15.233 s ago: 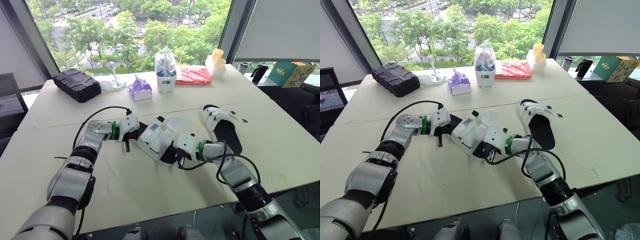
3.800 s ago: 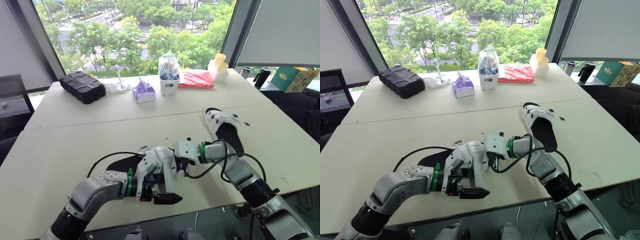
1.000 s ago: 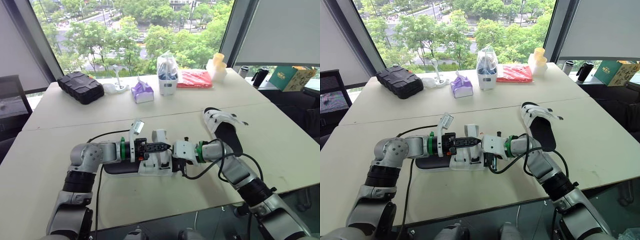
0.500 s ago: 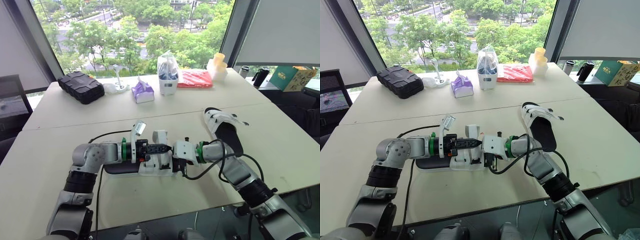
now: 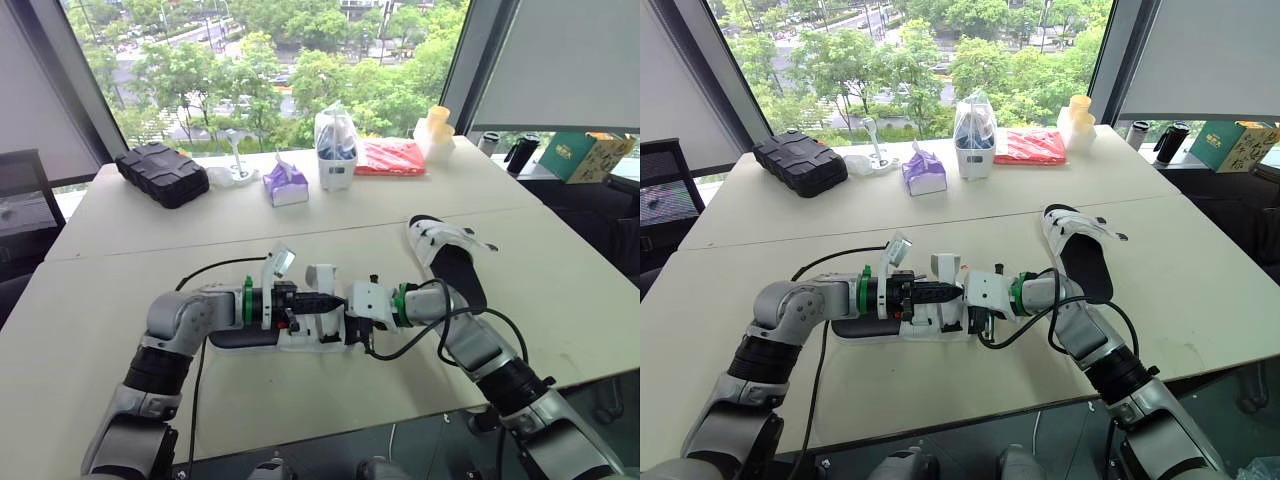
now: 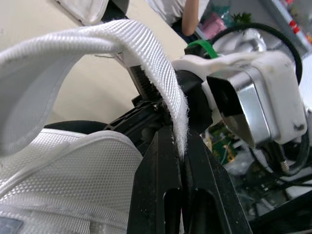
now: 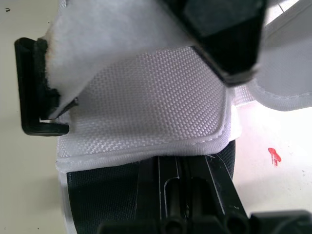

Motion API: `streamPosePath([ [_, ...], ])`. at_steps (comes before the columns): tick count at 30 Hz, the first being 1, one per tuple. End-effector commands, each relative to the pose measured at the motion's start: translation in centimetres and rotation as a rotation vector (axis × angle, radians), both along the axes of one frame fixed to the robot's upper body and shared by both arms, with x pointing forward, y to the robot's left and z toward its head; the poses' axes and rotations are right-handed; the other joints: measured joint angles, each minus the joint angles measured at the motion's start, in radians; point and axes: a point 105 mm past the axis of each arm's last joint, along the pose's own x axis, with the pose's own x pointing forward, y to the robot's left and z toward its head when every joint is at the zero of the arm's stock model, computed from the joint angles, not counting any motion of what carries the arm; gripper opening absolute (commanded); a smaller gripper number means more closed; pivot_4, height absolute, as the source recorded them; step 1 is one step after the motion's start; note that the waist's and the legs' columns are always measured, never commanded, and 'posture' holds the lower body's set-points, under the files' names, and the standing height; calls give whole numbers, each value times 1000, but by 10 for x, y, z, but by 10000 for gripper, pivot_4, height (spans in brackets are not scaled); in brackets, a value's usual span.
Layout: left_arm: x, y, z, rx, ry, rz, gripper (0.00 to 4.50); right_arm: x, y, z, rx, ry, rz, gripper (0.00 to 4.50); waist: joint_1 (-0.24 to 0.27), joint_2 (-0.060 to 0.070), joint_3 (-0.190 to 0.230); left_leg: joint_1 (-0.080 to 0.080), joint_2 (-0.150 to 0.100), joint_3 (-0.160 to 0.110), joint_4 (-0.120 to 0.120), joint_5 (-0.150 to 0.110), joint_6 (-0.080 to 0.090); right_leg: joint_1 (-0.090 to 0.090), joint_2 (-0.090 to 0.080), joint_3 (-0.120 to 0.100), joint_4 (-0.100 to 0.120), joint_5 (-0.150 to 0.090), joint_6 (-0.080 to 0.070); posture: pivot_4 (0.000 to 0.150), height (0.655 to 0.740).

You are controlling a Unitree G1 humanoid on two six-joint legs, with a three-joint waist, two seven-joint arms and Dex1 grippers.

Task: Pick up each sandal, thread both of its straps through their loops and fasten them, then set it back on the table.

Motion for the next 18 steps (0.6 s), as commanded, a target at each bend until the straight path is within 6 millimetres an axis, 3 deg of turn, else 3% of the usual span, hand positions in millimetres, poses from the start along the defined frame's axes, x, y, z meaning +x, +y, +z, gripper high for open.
streamPosePath([
  [1,-4,-1,-9,57,-52,-19,449,-5,-19,-34,-103,113,-56,0,0,0,0,0,0,0,0,0,0,0,0,0,0,0,0,1500,7400],
  [7,-5,1,-19,111,-170,-32,449,-5,-18,-34,-104,112,-54,0,0,0,0,0,0,0,0,0,0,0,-1,0,-1,0,0,1500,7400],
  [18,-27,3,-34,187,-293,-176,449,-5,-17,-35,-102,110,-52,0,-1,1,0,0,0,0,-1,0,0,0,-1,0,-1,0,-1,1500,7400],
])
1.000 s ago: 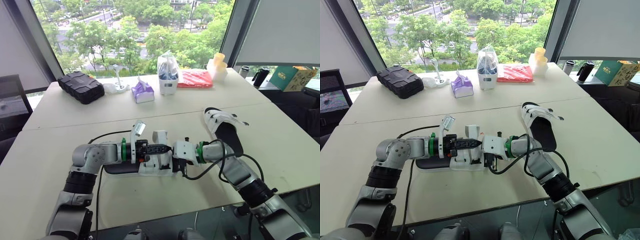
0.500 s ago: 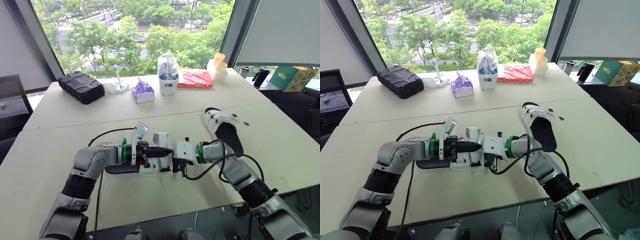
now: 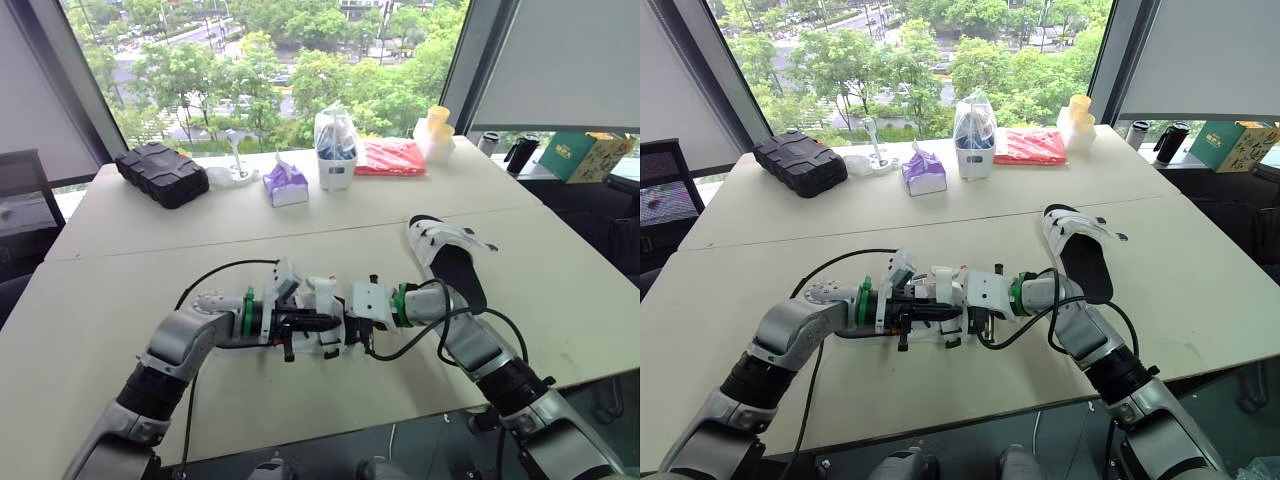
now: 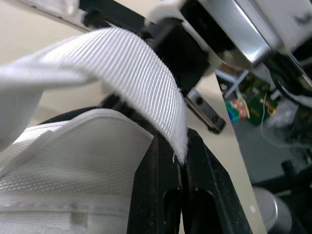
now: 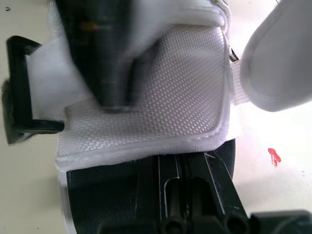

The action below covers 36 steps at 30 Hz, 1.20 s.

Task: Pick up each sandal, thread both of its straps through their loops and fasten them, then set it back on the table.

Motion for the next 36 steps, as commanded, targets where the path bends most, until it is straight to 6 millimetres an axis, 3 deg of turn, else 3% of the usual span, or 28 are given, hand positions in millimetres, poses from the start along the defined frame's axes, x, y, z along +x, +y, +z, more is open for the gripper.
streamPosePath([
  [1,-8,2,-15,48,14,-32,449,-5,-17,-35,-100,111,-55,0,0,0,0,0,0,0,0,0,0,0,0,0,0,0,0,1500,7400],
  [2,-8,3,-15,53,7,-31,449,-5,-17,-35,-100,111,-55,0,0,0,0,0,0,0,0,0,0,0,0,0,0,0,0,1500,7400],
  [4,-8,5,-16,60,2,-32,8356,-5,-17,-35,-100,110,-54,0,0,0,0,0,0,0,0,0,0,0,0,0,0,0,0,1500,7400],
  [11,-31,20,-11,90,7,-140,42980,-4,-16,-35,-98,107,-53,0,-4,0,0,0,0,0,-1,0,0,-1,-1,0,0,0,0,1500,7400],
  [12,-33,21,-10,89,11,-150,44398,-4,-16,-35,-98,107,-53,0,-4,0,0,0,0,0,-1,0,0,-1,-1,0,0,-1,-2,1500,7400],
  [16,-41,31,-2,81,14,-154,44398,-4,-15,-35,-97,108,-51,0,-7,0,0,0,1,0,-2,0,0,-2,-1,0,0,-2,-2,1500,7400],
  [19,-57,45,8,83,35,-182,44398,-3,-14,-35,-95,108,-52,0,-12,0,0,0,1,0,-6,0,0,-3,0,0,0,-2,-2,1500,7400],
  [24,-71,50,3,97,47,-157,44398,-3,-13,-35,-94,108,-48,0,-4,3,-2,1,1,1,-11,0,0,-5,-1,0,0,-2,-4,1500,7400],
  [28,-70,43,-9,107,9,-110,44398,-2,-13,-35,-96,107,-46,0,-2,2,-2,1,1,0,-8,0,0,-3,-1,0,0,-4,-6,1500,7400],
  [36,-45,25,-29,95,-105,47,44398,-2,-14,-35,-97,107,-44,0,-1,3,-3,1,1,0,-8,0,0,-3,-1,-1,0,-4,-6,1500,7400],
])
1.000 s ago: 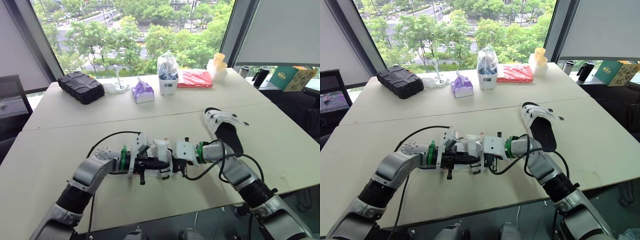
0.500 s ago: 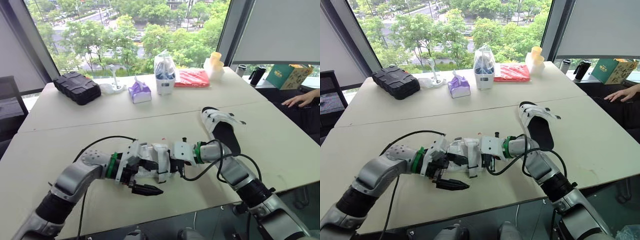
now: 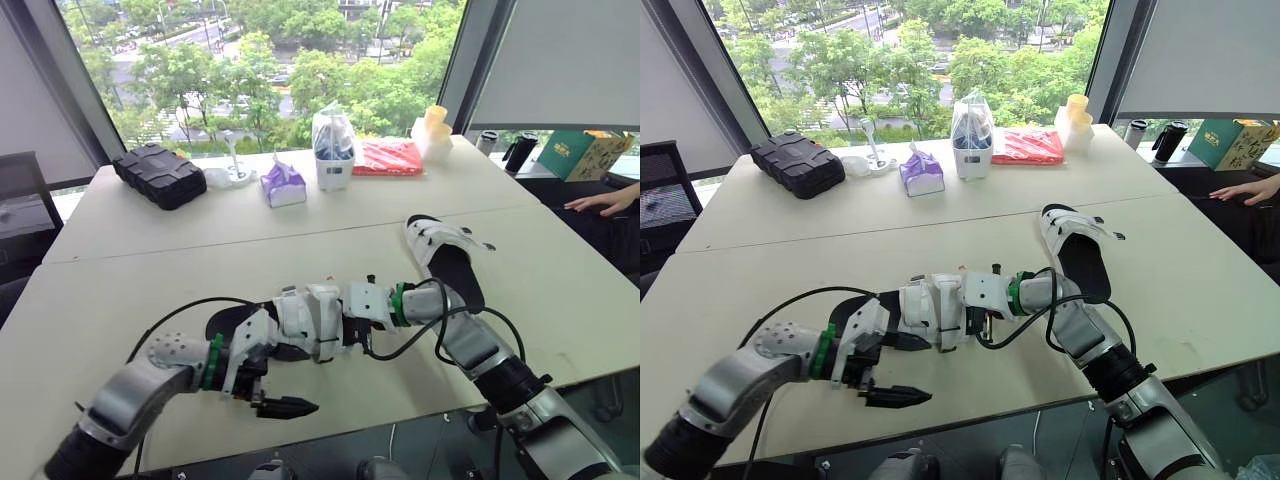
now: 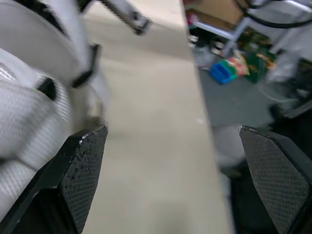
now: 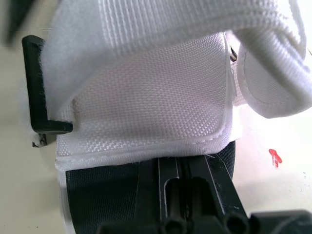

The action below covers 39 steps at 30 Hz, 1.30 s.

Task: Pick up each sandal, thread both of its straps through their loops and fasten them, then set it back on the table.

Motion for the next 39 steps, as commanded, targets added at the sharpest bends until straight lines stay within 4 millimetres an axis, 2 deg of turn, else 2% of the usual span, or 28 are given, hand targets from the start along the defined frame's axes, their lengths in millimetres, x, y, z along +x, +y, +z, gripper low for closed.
streamPosePath([
  [1,6,-6,-1,-13,-52,36,44398,-3,-17,-35,-98,103,-61,0,2,1,0,0,0,0,0,0,0,0,0,0,0,0,0,1500,7400],
  [15,12,-21,-14,-61,5,63,44398,-3,-16,-35,-96,103,-59,0,3,1,-1,0,0,0,2,0,0,2,0,-1,0,0,0,1500,7400],
  [18,17,-21,-20,-45,24,99,36145,-4,-17,-36,-97,105,-61,0,3,1,-2,0,0,0,3,0,0,2,0,-1,0,0,0,1500,7400],
  [25,19,-24,-23,-59,55,120,1231,-5,-18,-36,-100,106,-63,0,2,0,-3,0,0,0,3,0,0,2,0,-1,0,0,0,1500,7400],
  [29,6,-25,-20,-43,85,42,510,-5,-19,-35,-101,106,-62,0,2,0,-3,0,0,0,3,0,0,2,0,-1,0,0,0,1500,7400],
  [36,-52,-21,10,-29,208,-282,510,-10,-23,-36,-115,119,-55,0,2,0,-3,-1,0,0,1,0,0,1,0,-1,0,-1,1,1500,7400],
  [39,-74,-15,17,21,181,-427,510,-14,-22,-35,-111,131,-46,0,-1,-1,-3,-1,0,0,-1,0,0,0,0,-1,-1,-1,1,1500,7400],
])
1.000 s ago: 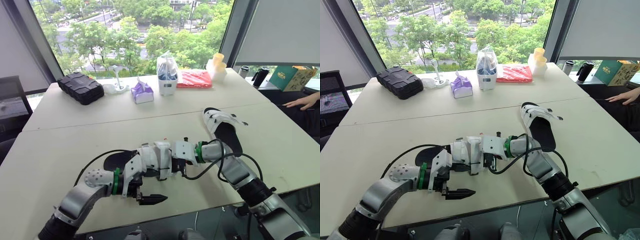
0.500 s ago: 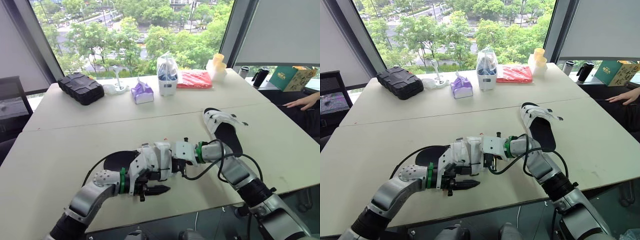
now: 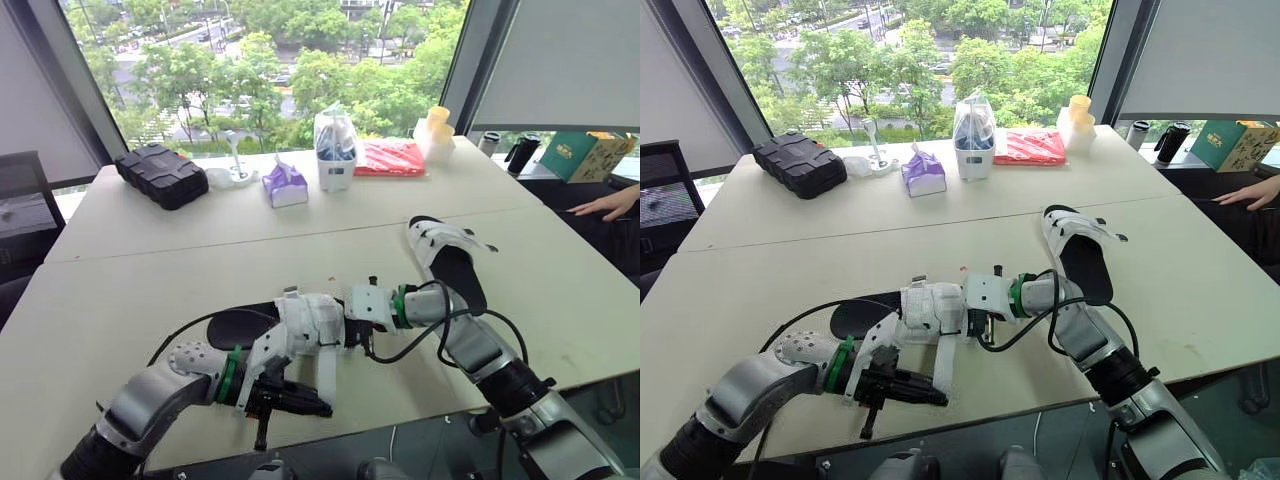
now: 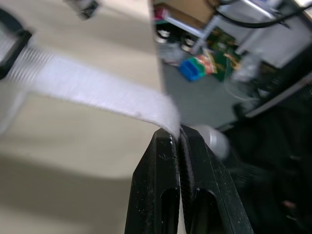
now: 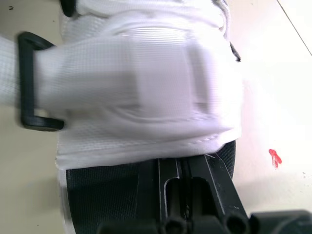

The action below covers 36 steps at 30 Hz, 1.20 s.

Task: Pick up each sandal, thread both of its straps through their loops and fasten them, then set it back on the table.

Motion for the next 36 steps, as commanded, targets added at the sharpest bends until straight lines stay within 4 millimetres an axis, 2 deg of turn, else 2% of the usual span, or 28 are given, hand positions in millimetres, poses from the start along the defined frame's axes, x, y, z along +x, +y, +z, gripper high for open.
streamPosePath([
  [1,-39,-5,16,-32,15,-250,510,-8,-20,-34,-105,132,-55,0,-1,0,0,0,0,0,-2,0,0,0,0,0,-1,0,-1,1500,7400],
  [7,-31,-4,23,-36,-34,-241,510,-9,-20,-35,-110,135,-51,0,-3,0,0,0,0,0,-8,-1,-1,-3,1,0,-2,-1,0,1500,7400],
  [11,6,2,45,-45,-143,-163,510,-11,-19,-38,-108,139,-51,0,0,0,0,0,0,0,-6,-1,-1,-2,2,0,-2,-1,0,1500,7400],
  [14,26,5,56,-57,-168,-120,510,-10,-18,-39,-105,137,-56,0,0,0,0,1,0,0,-4,-1,-1,0,2,0,-3,-1,-1,1500,7400],
  [22,58,12,74,-168,-62,-29,510,-6,-17,-38,-107,122,-60,0,-1,-1,0,1,0,0,-3,0,-1,0,4,-1,-1,-1,0,1500,7400],
  [25,69,13,74,-201,-11,7,510,-4,-18,-38,-109,117,-62,0,-1,-1,0,2,0,0,-1,0,-1,0,4,-1,2,-1,0,1500,7400],
  [31,106,6,76,-295,103,180,510,0,-18,-35,-112,104,-63,0,-1,-1,0,1,0,-1,9,0,-1,3,5,-1,5,-1,0,1500,7400],
  [36,126,1,75,-325,178,297,510,1,-19,-35,-114,99,-65,0,0,-1,0,1,0,-1,10,0,-1,3,5,-1,6,0,1,1500,7400],
])
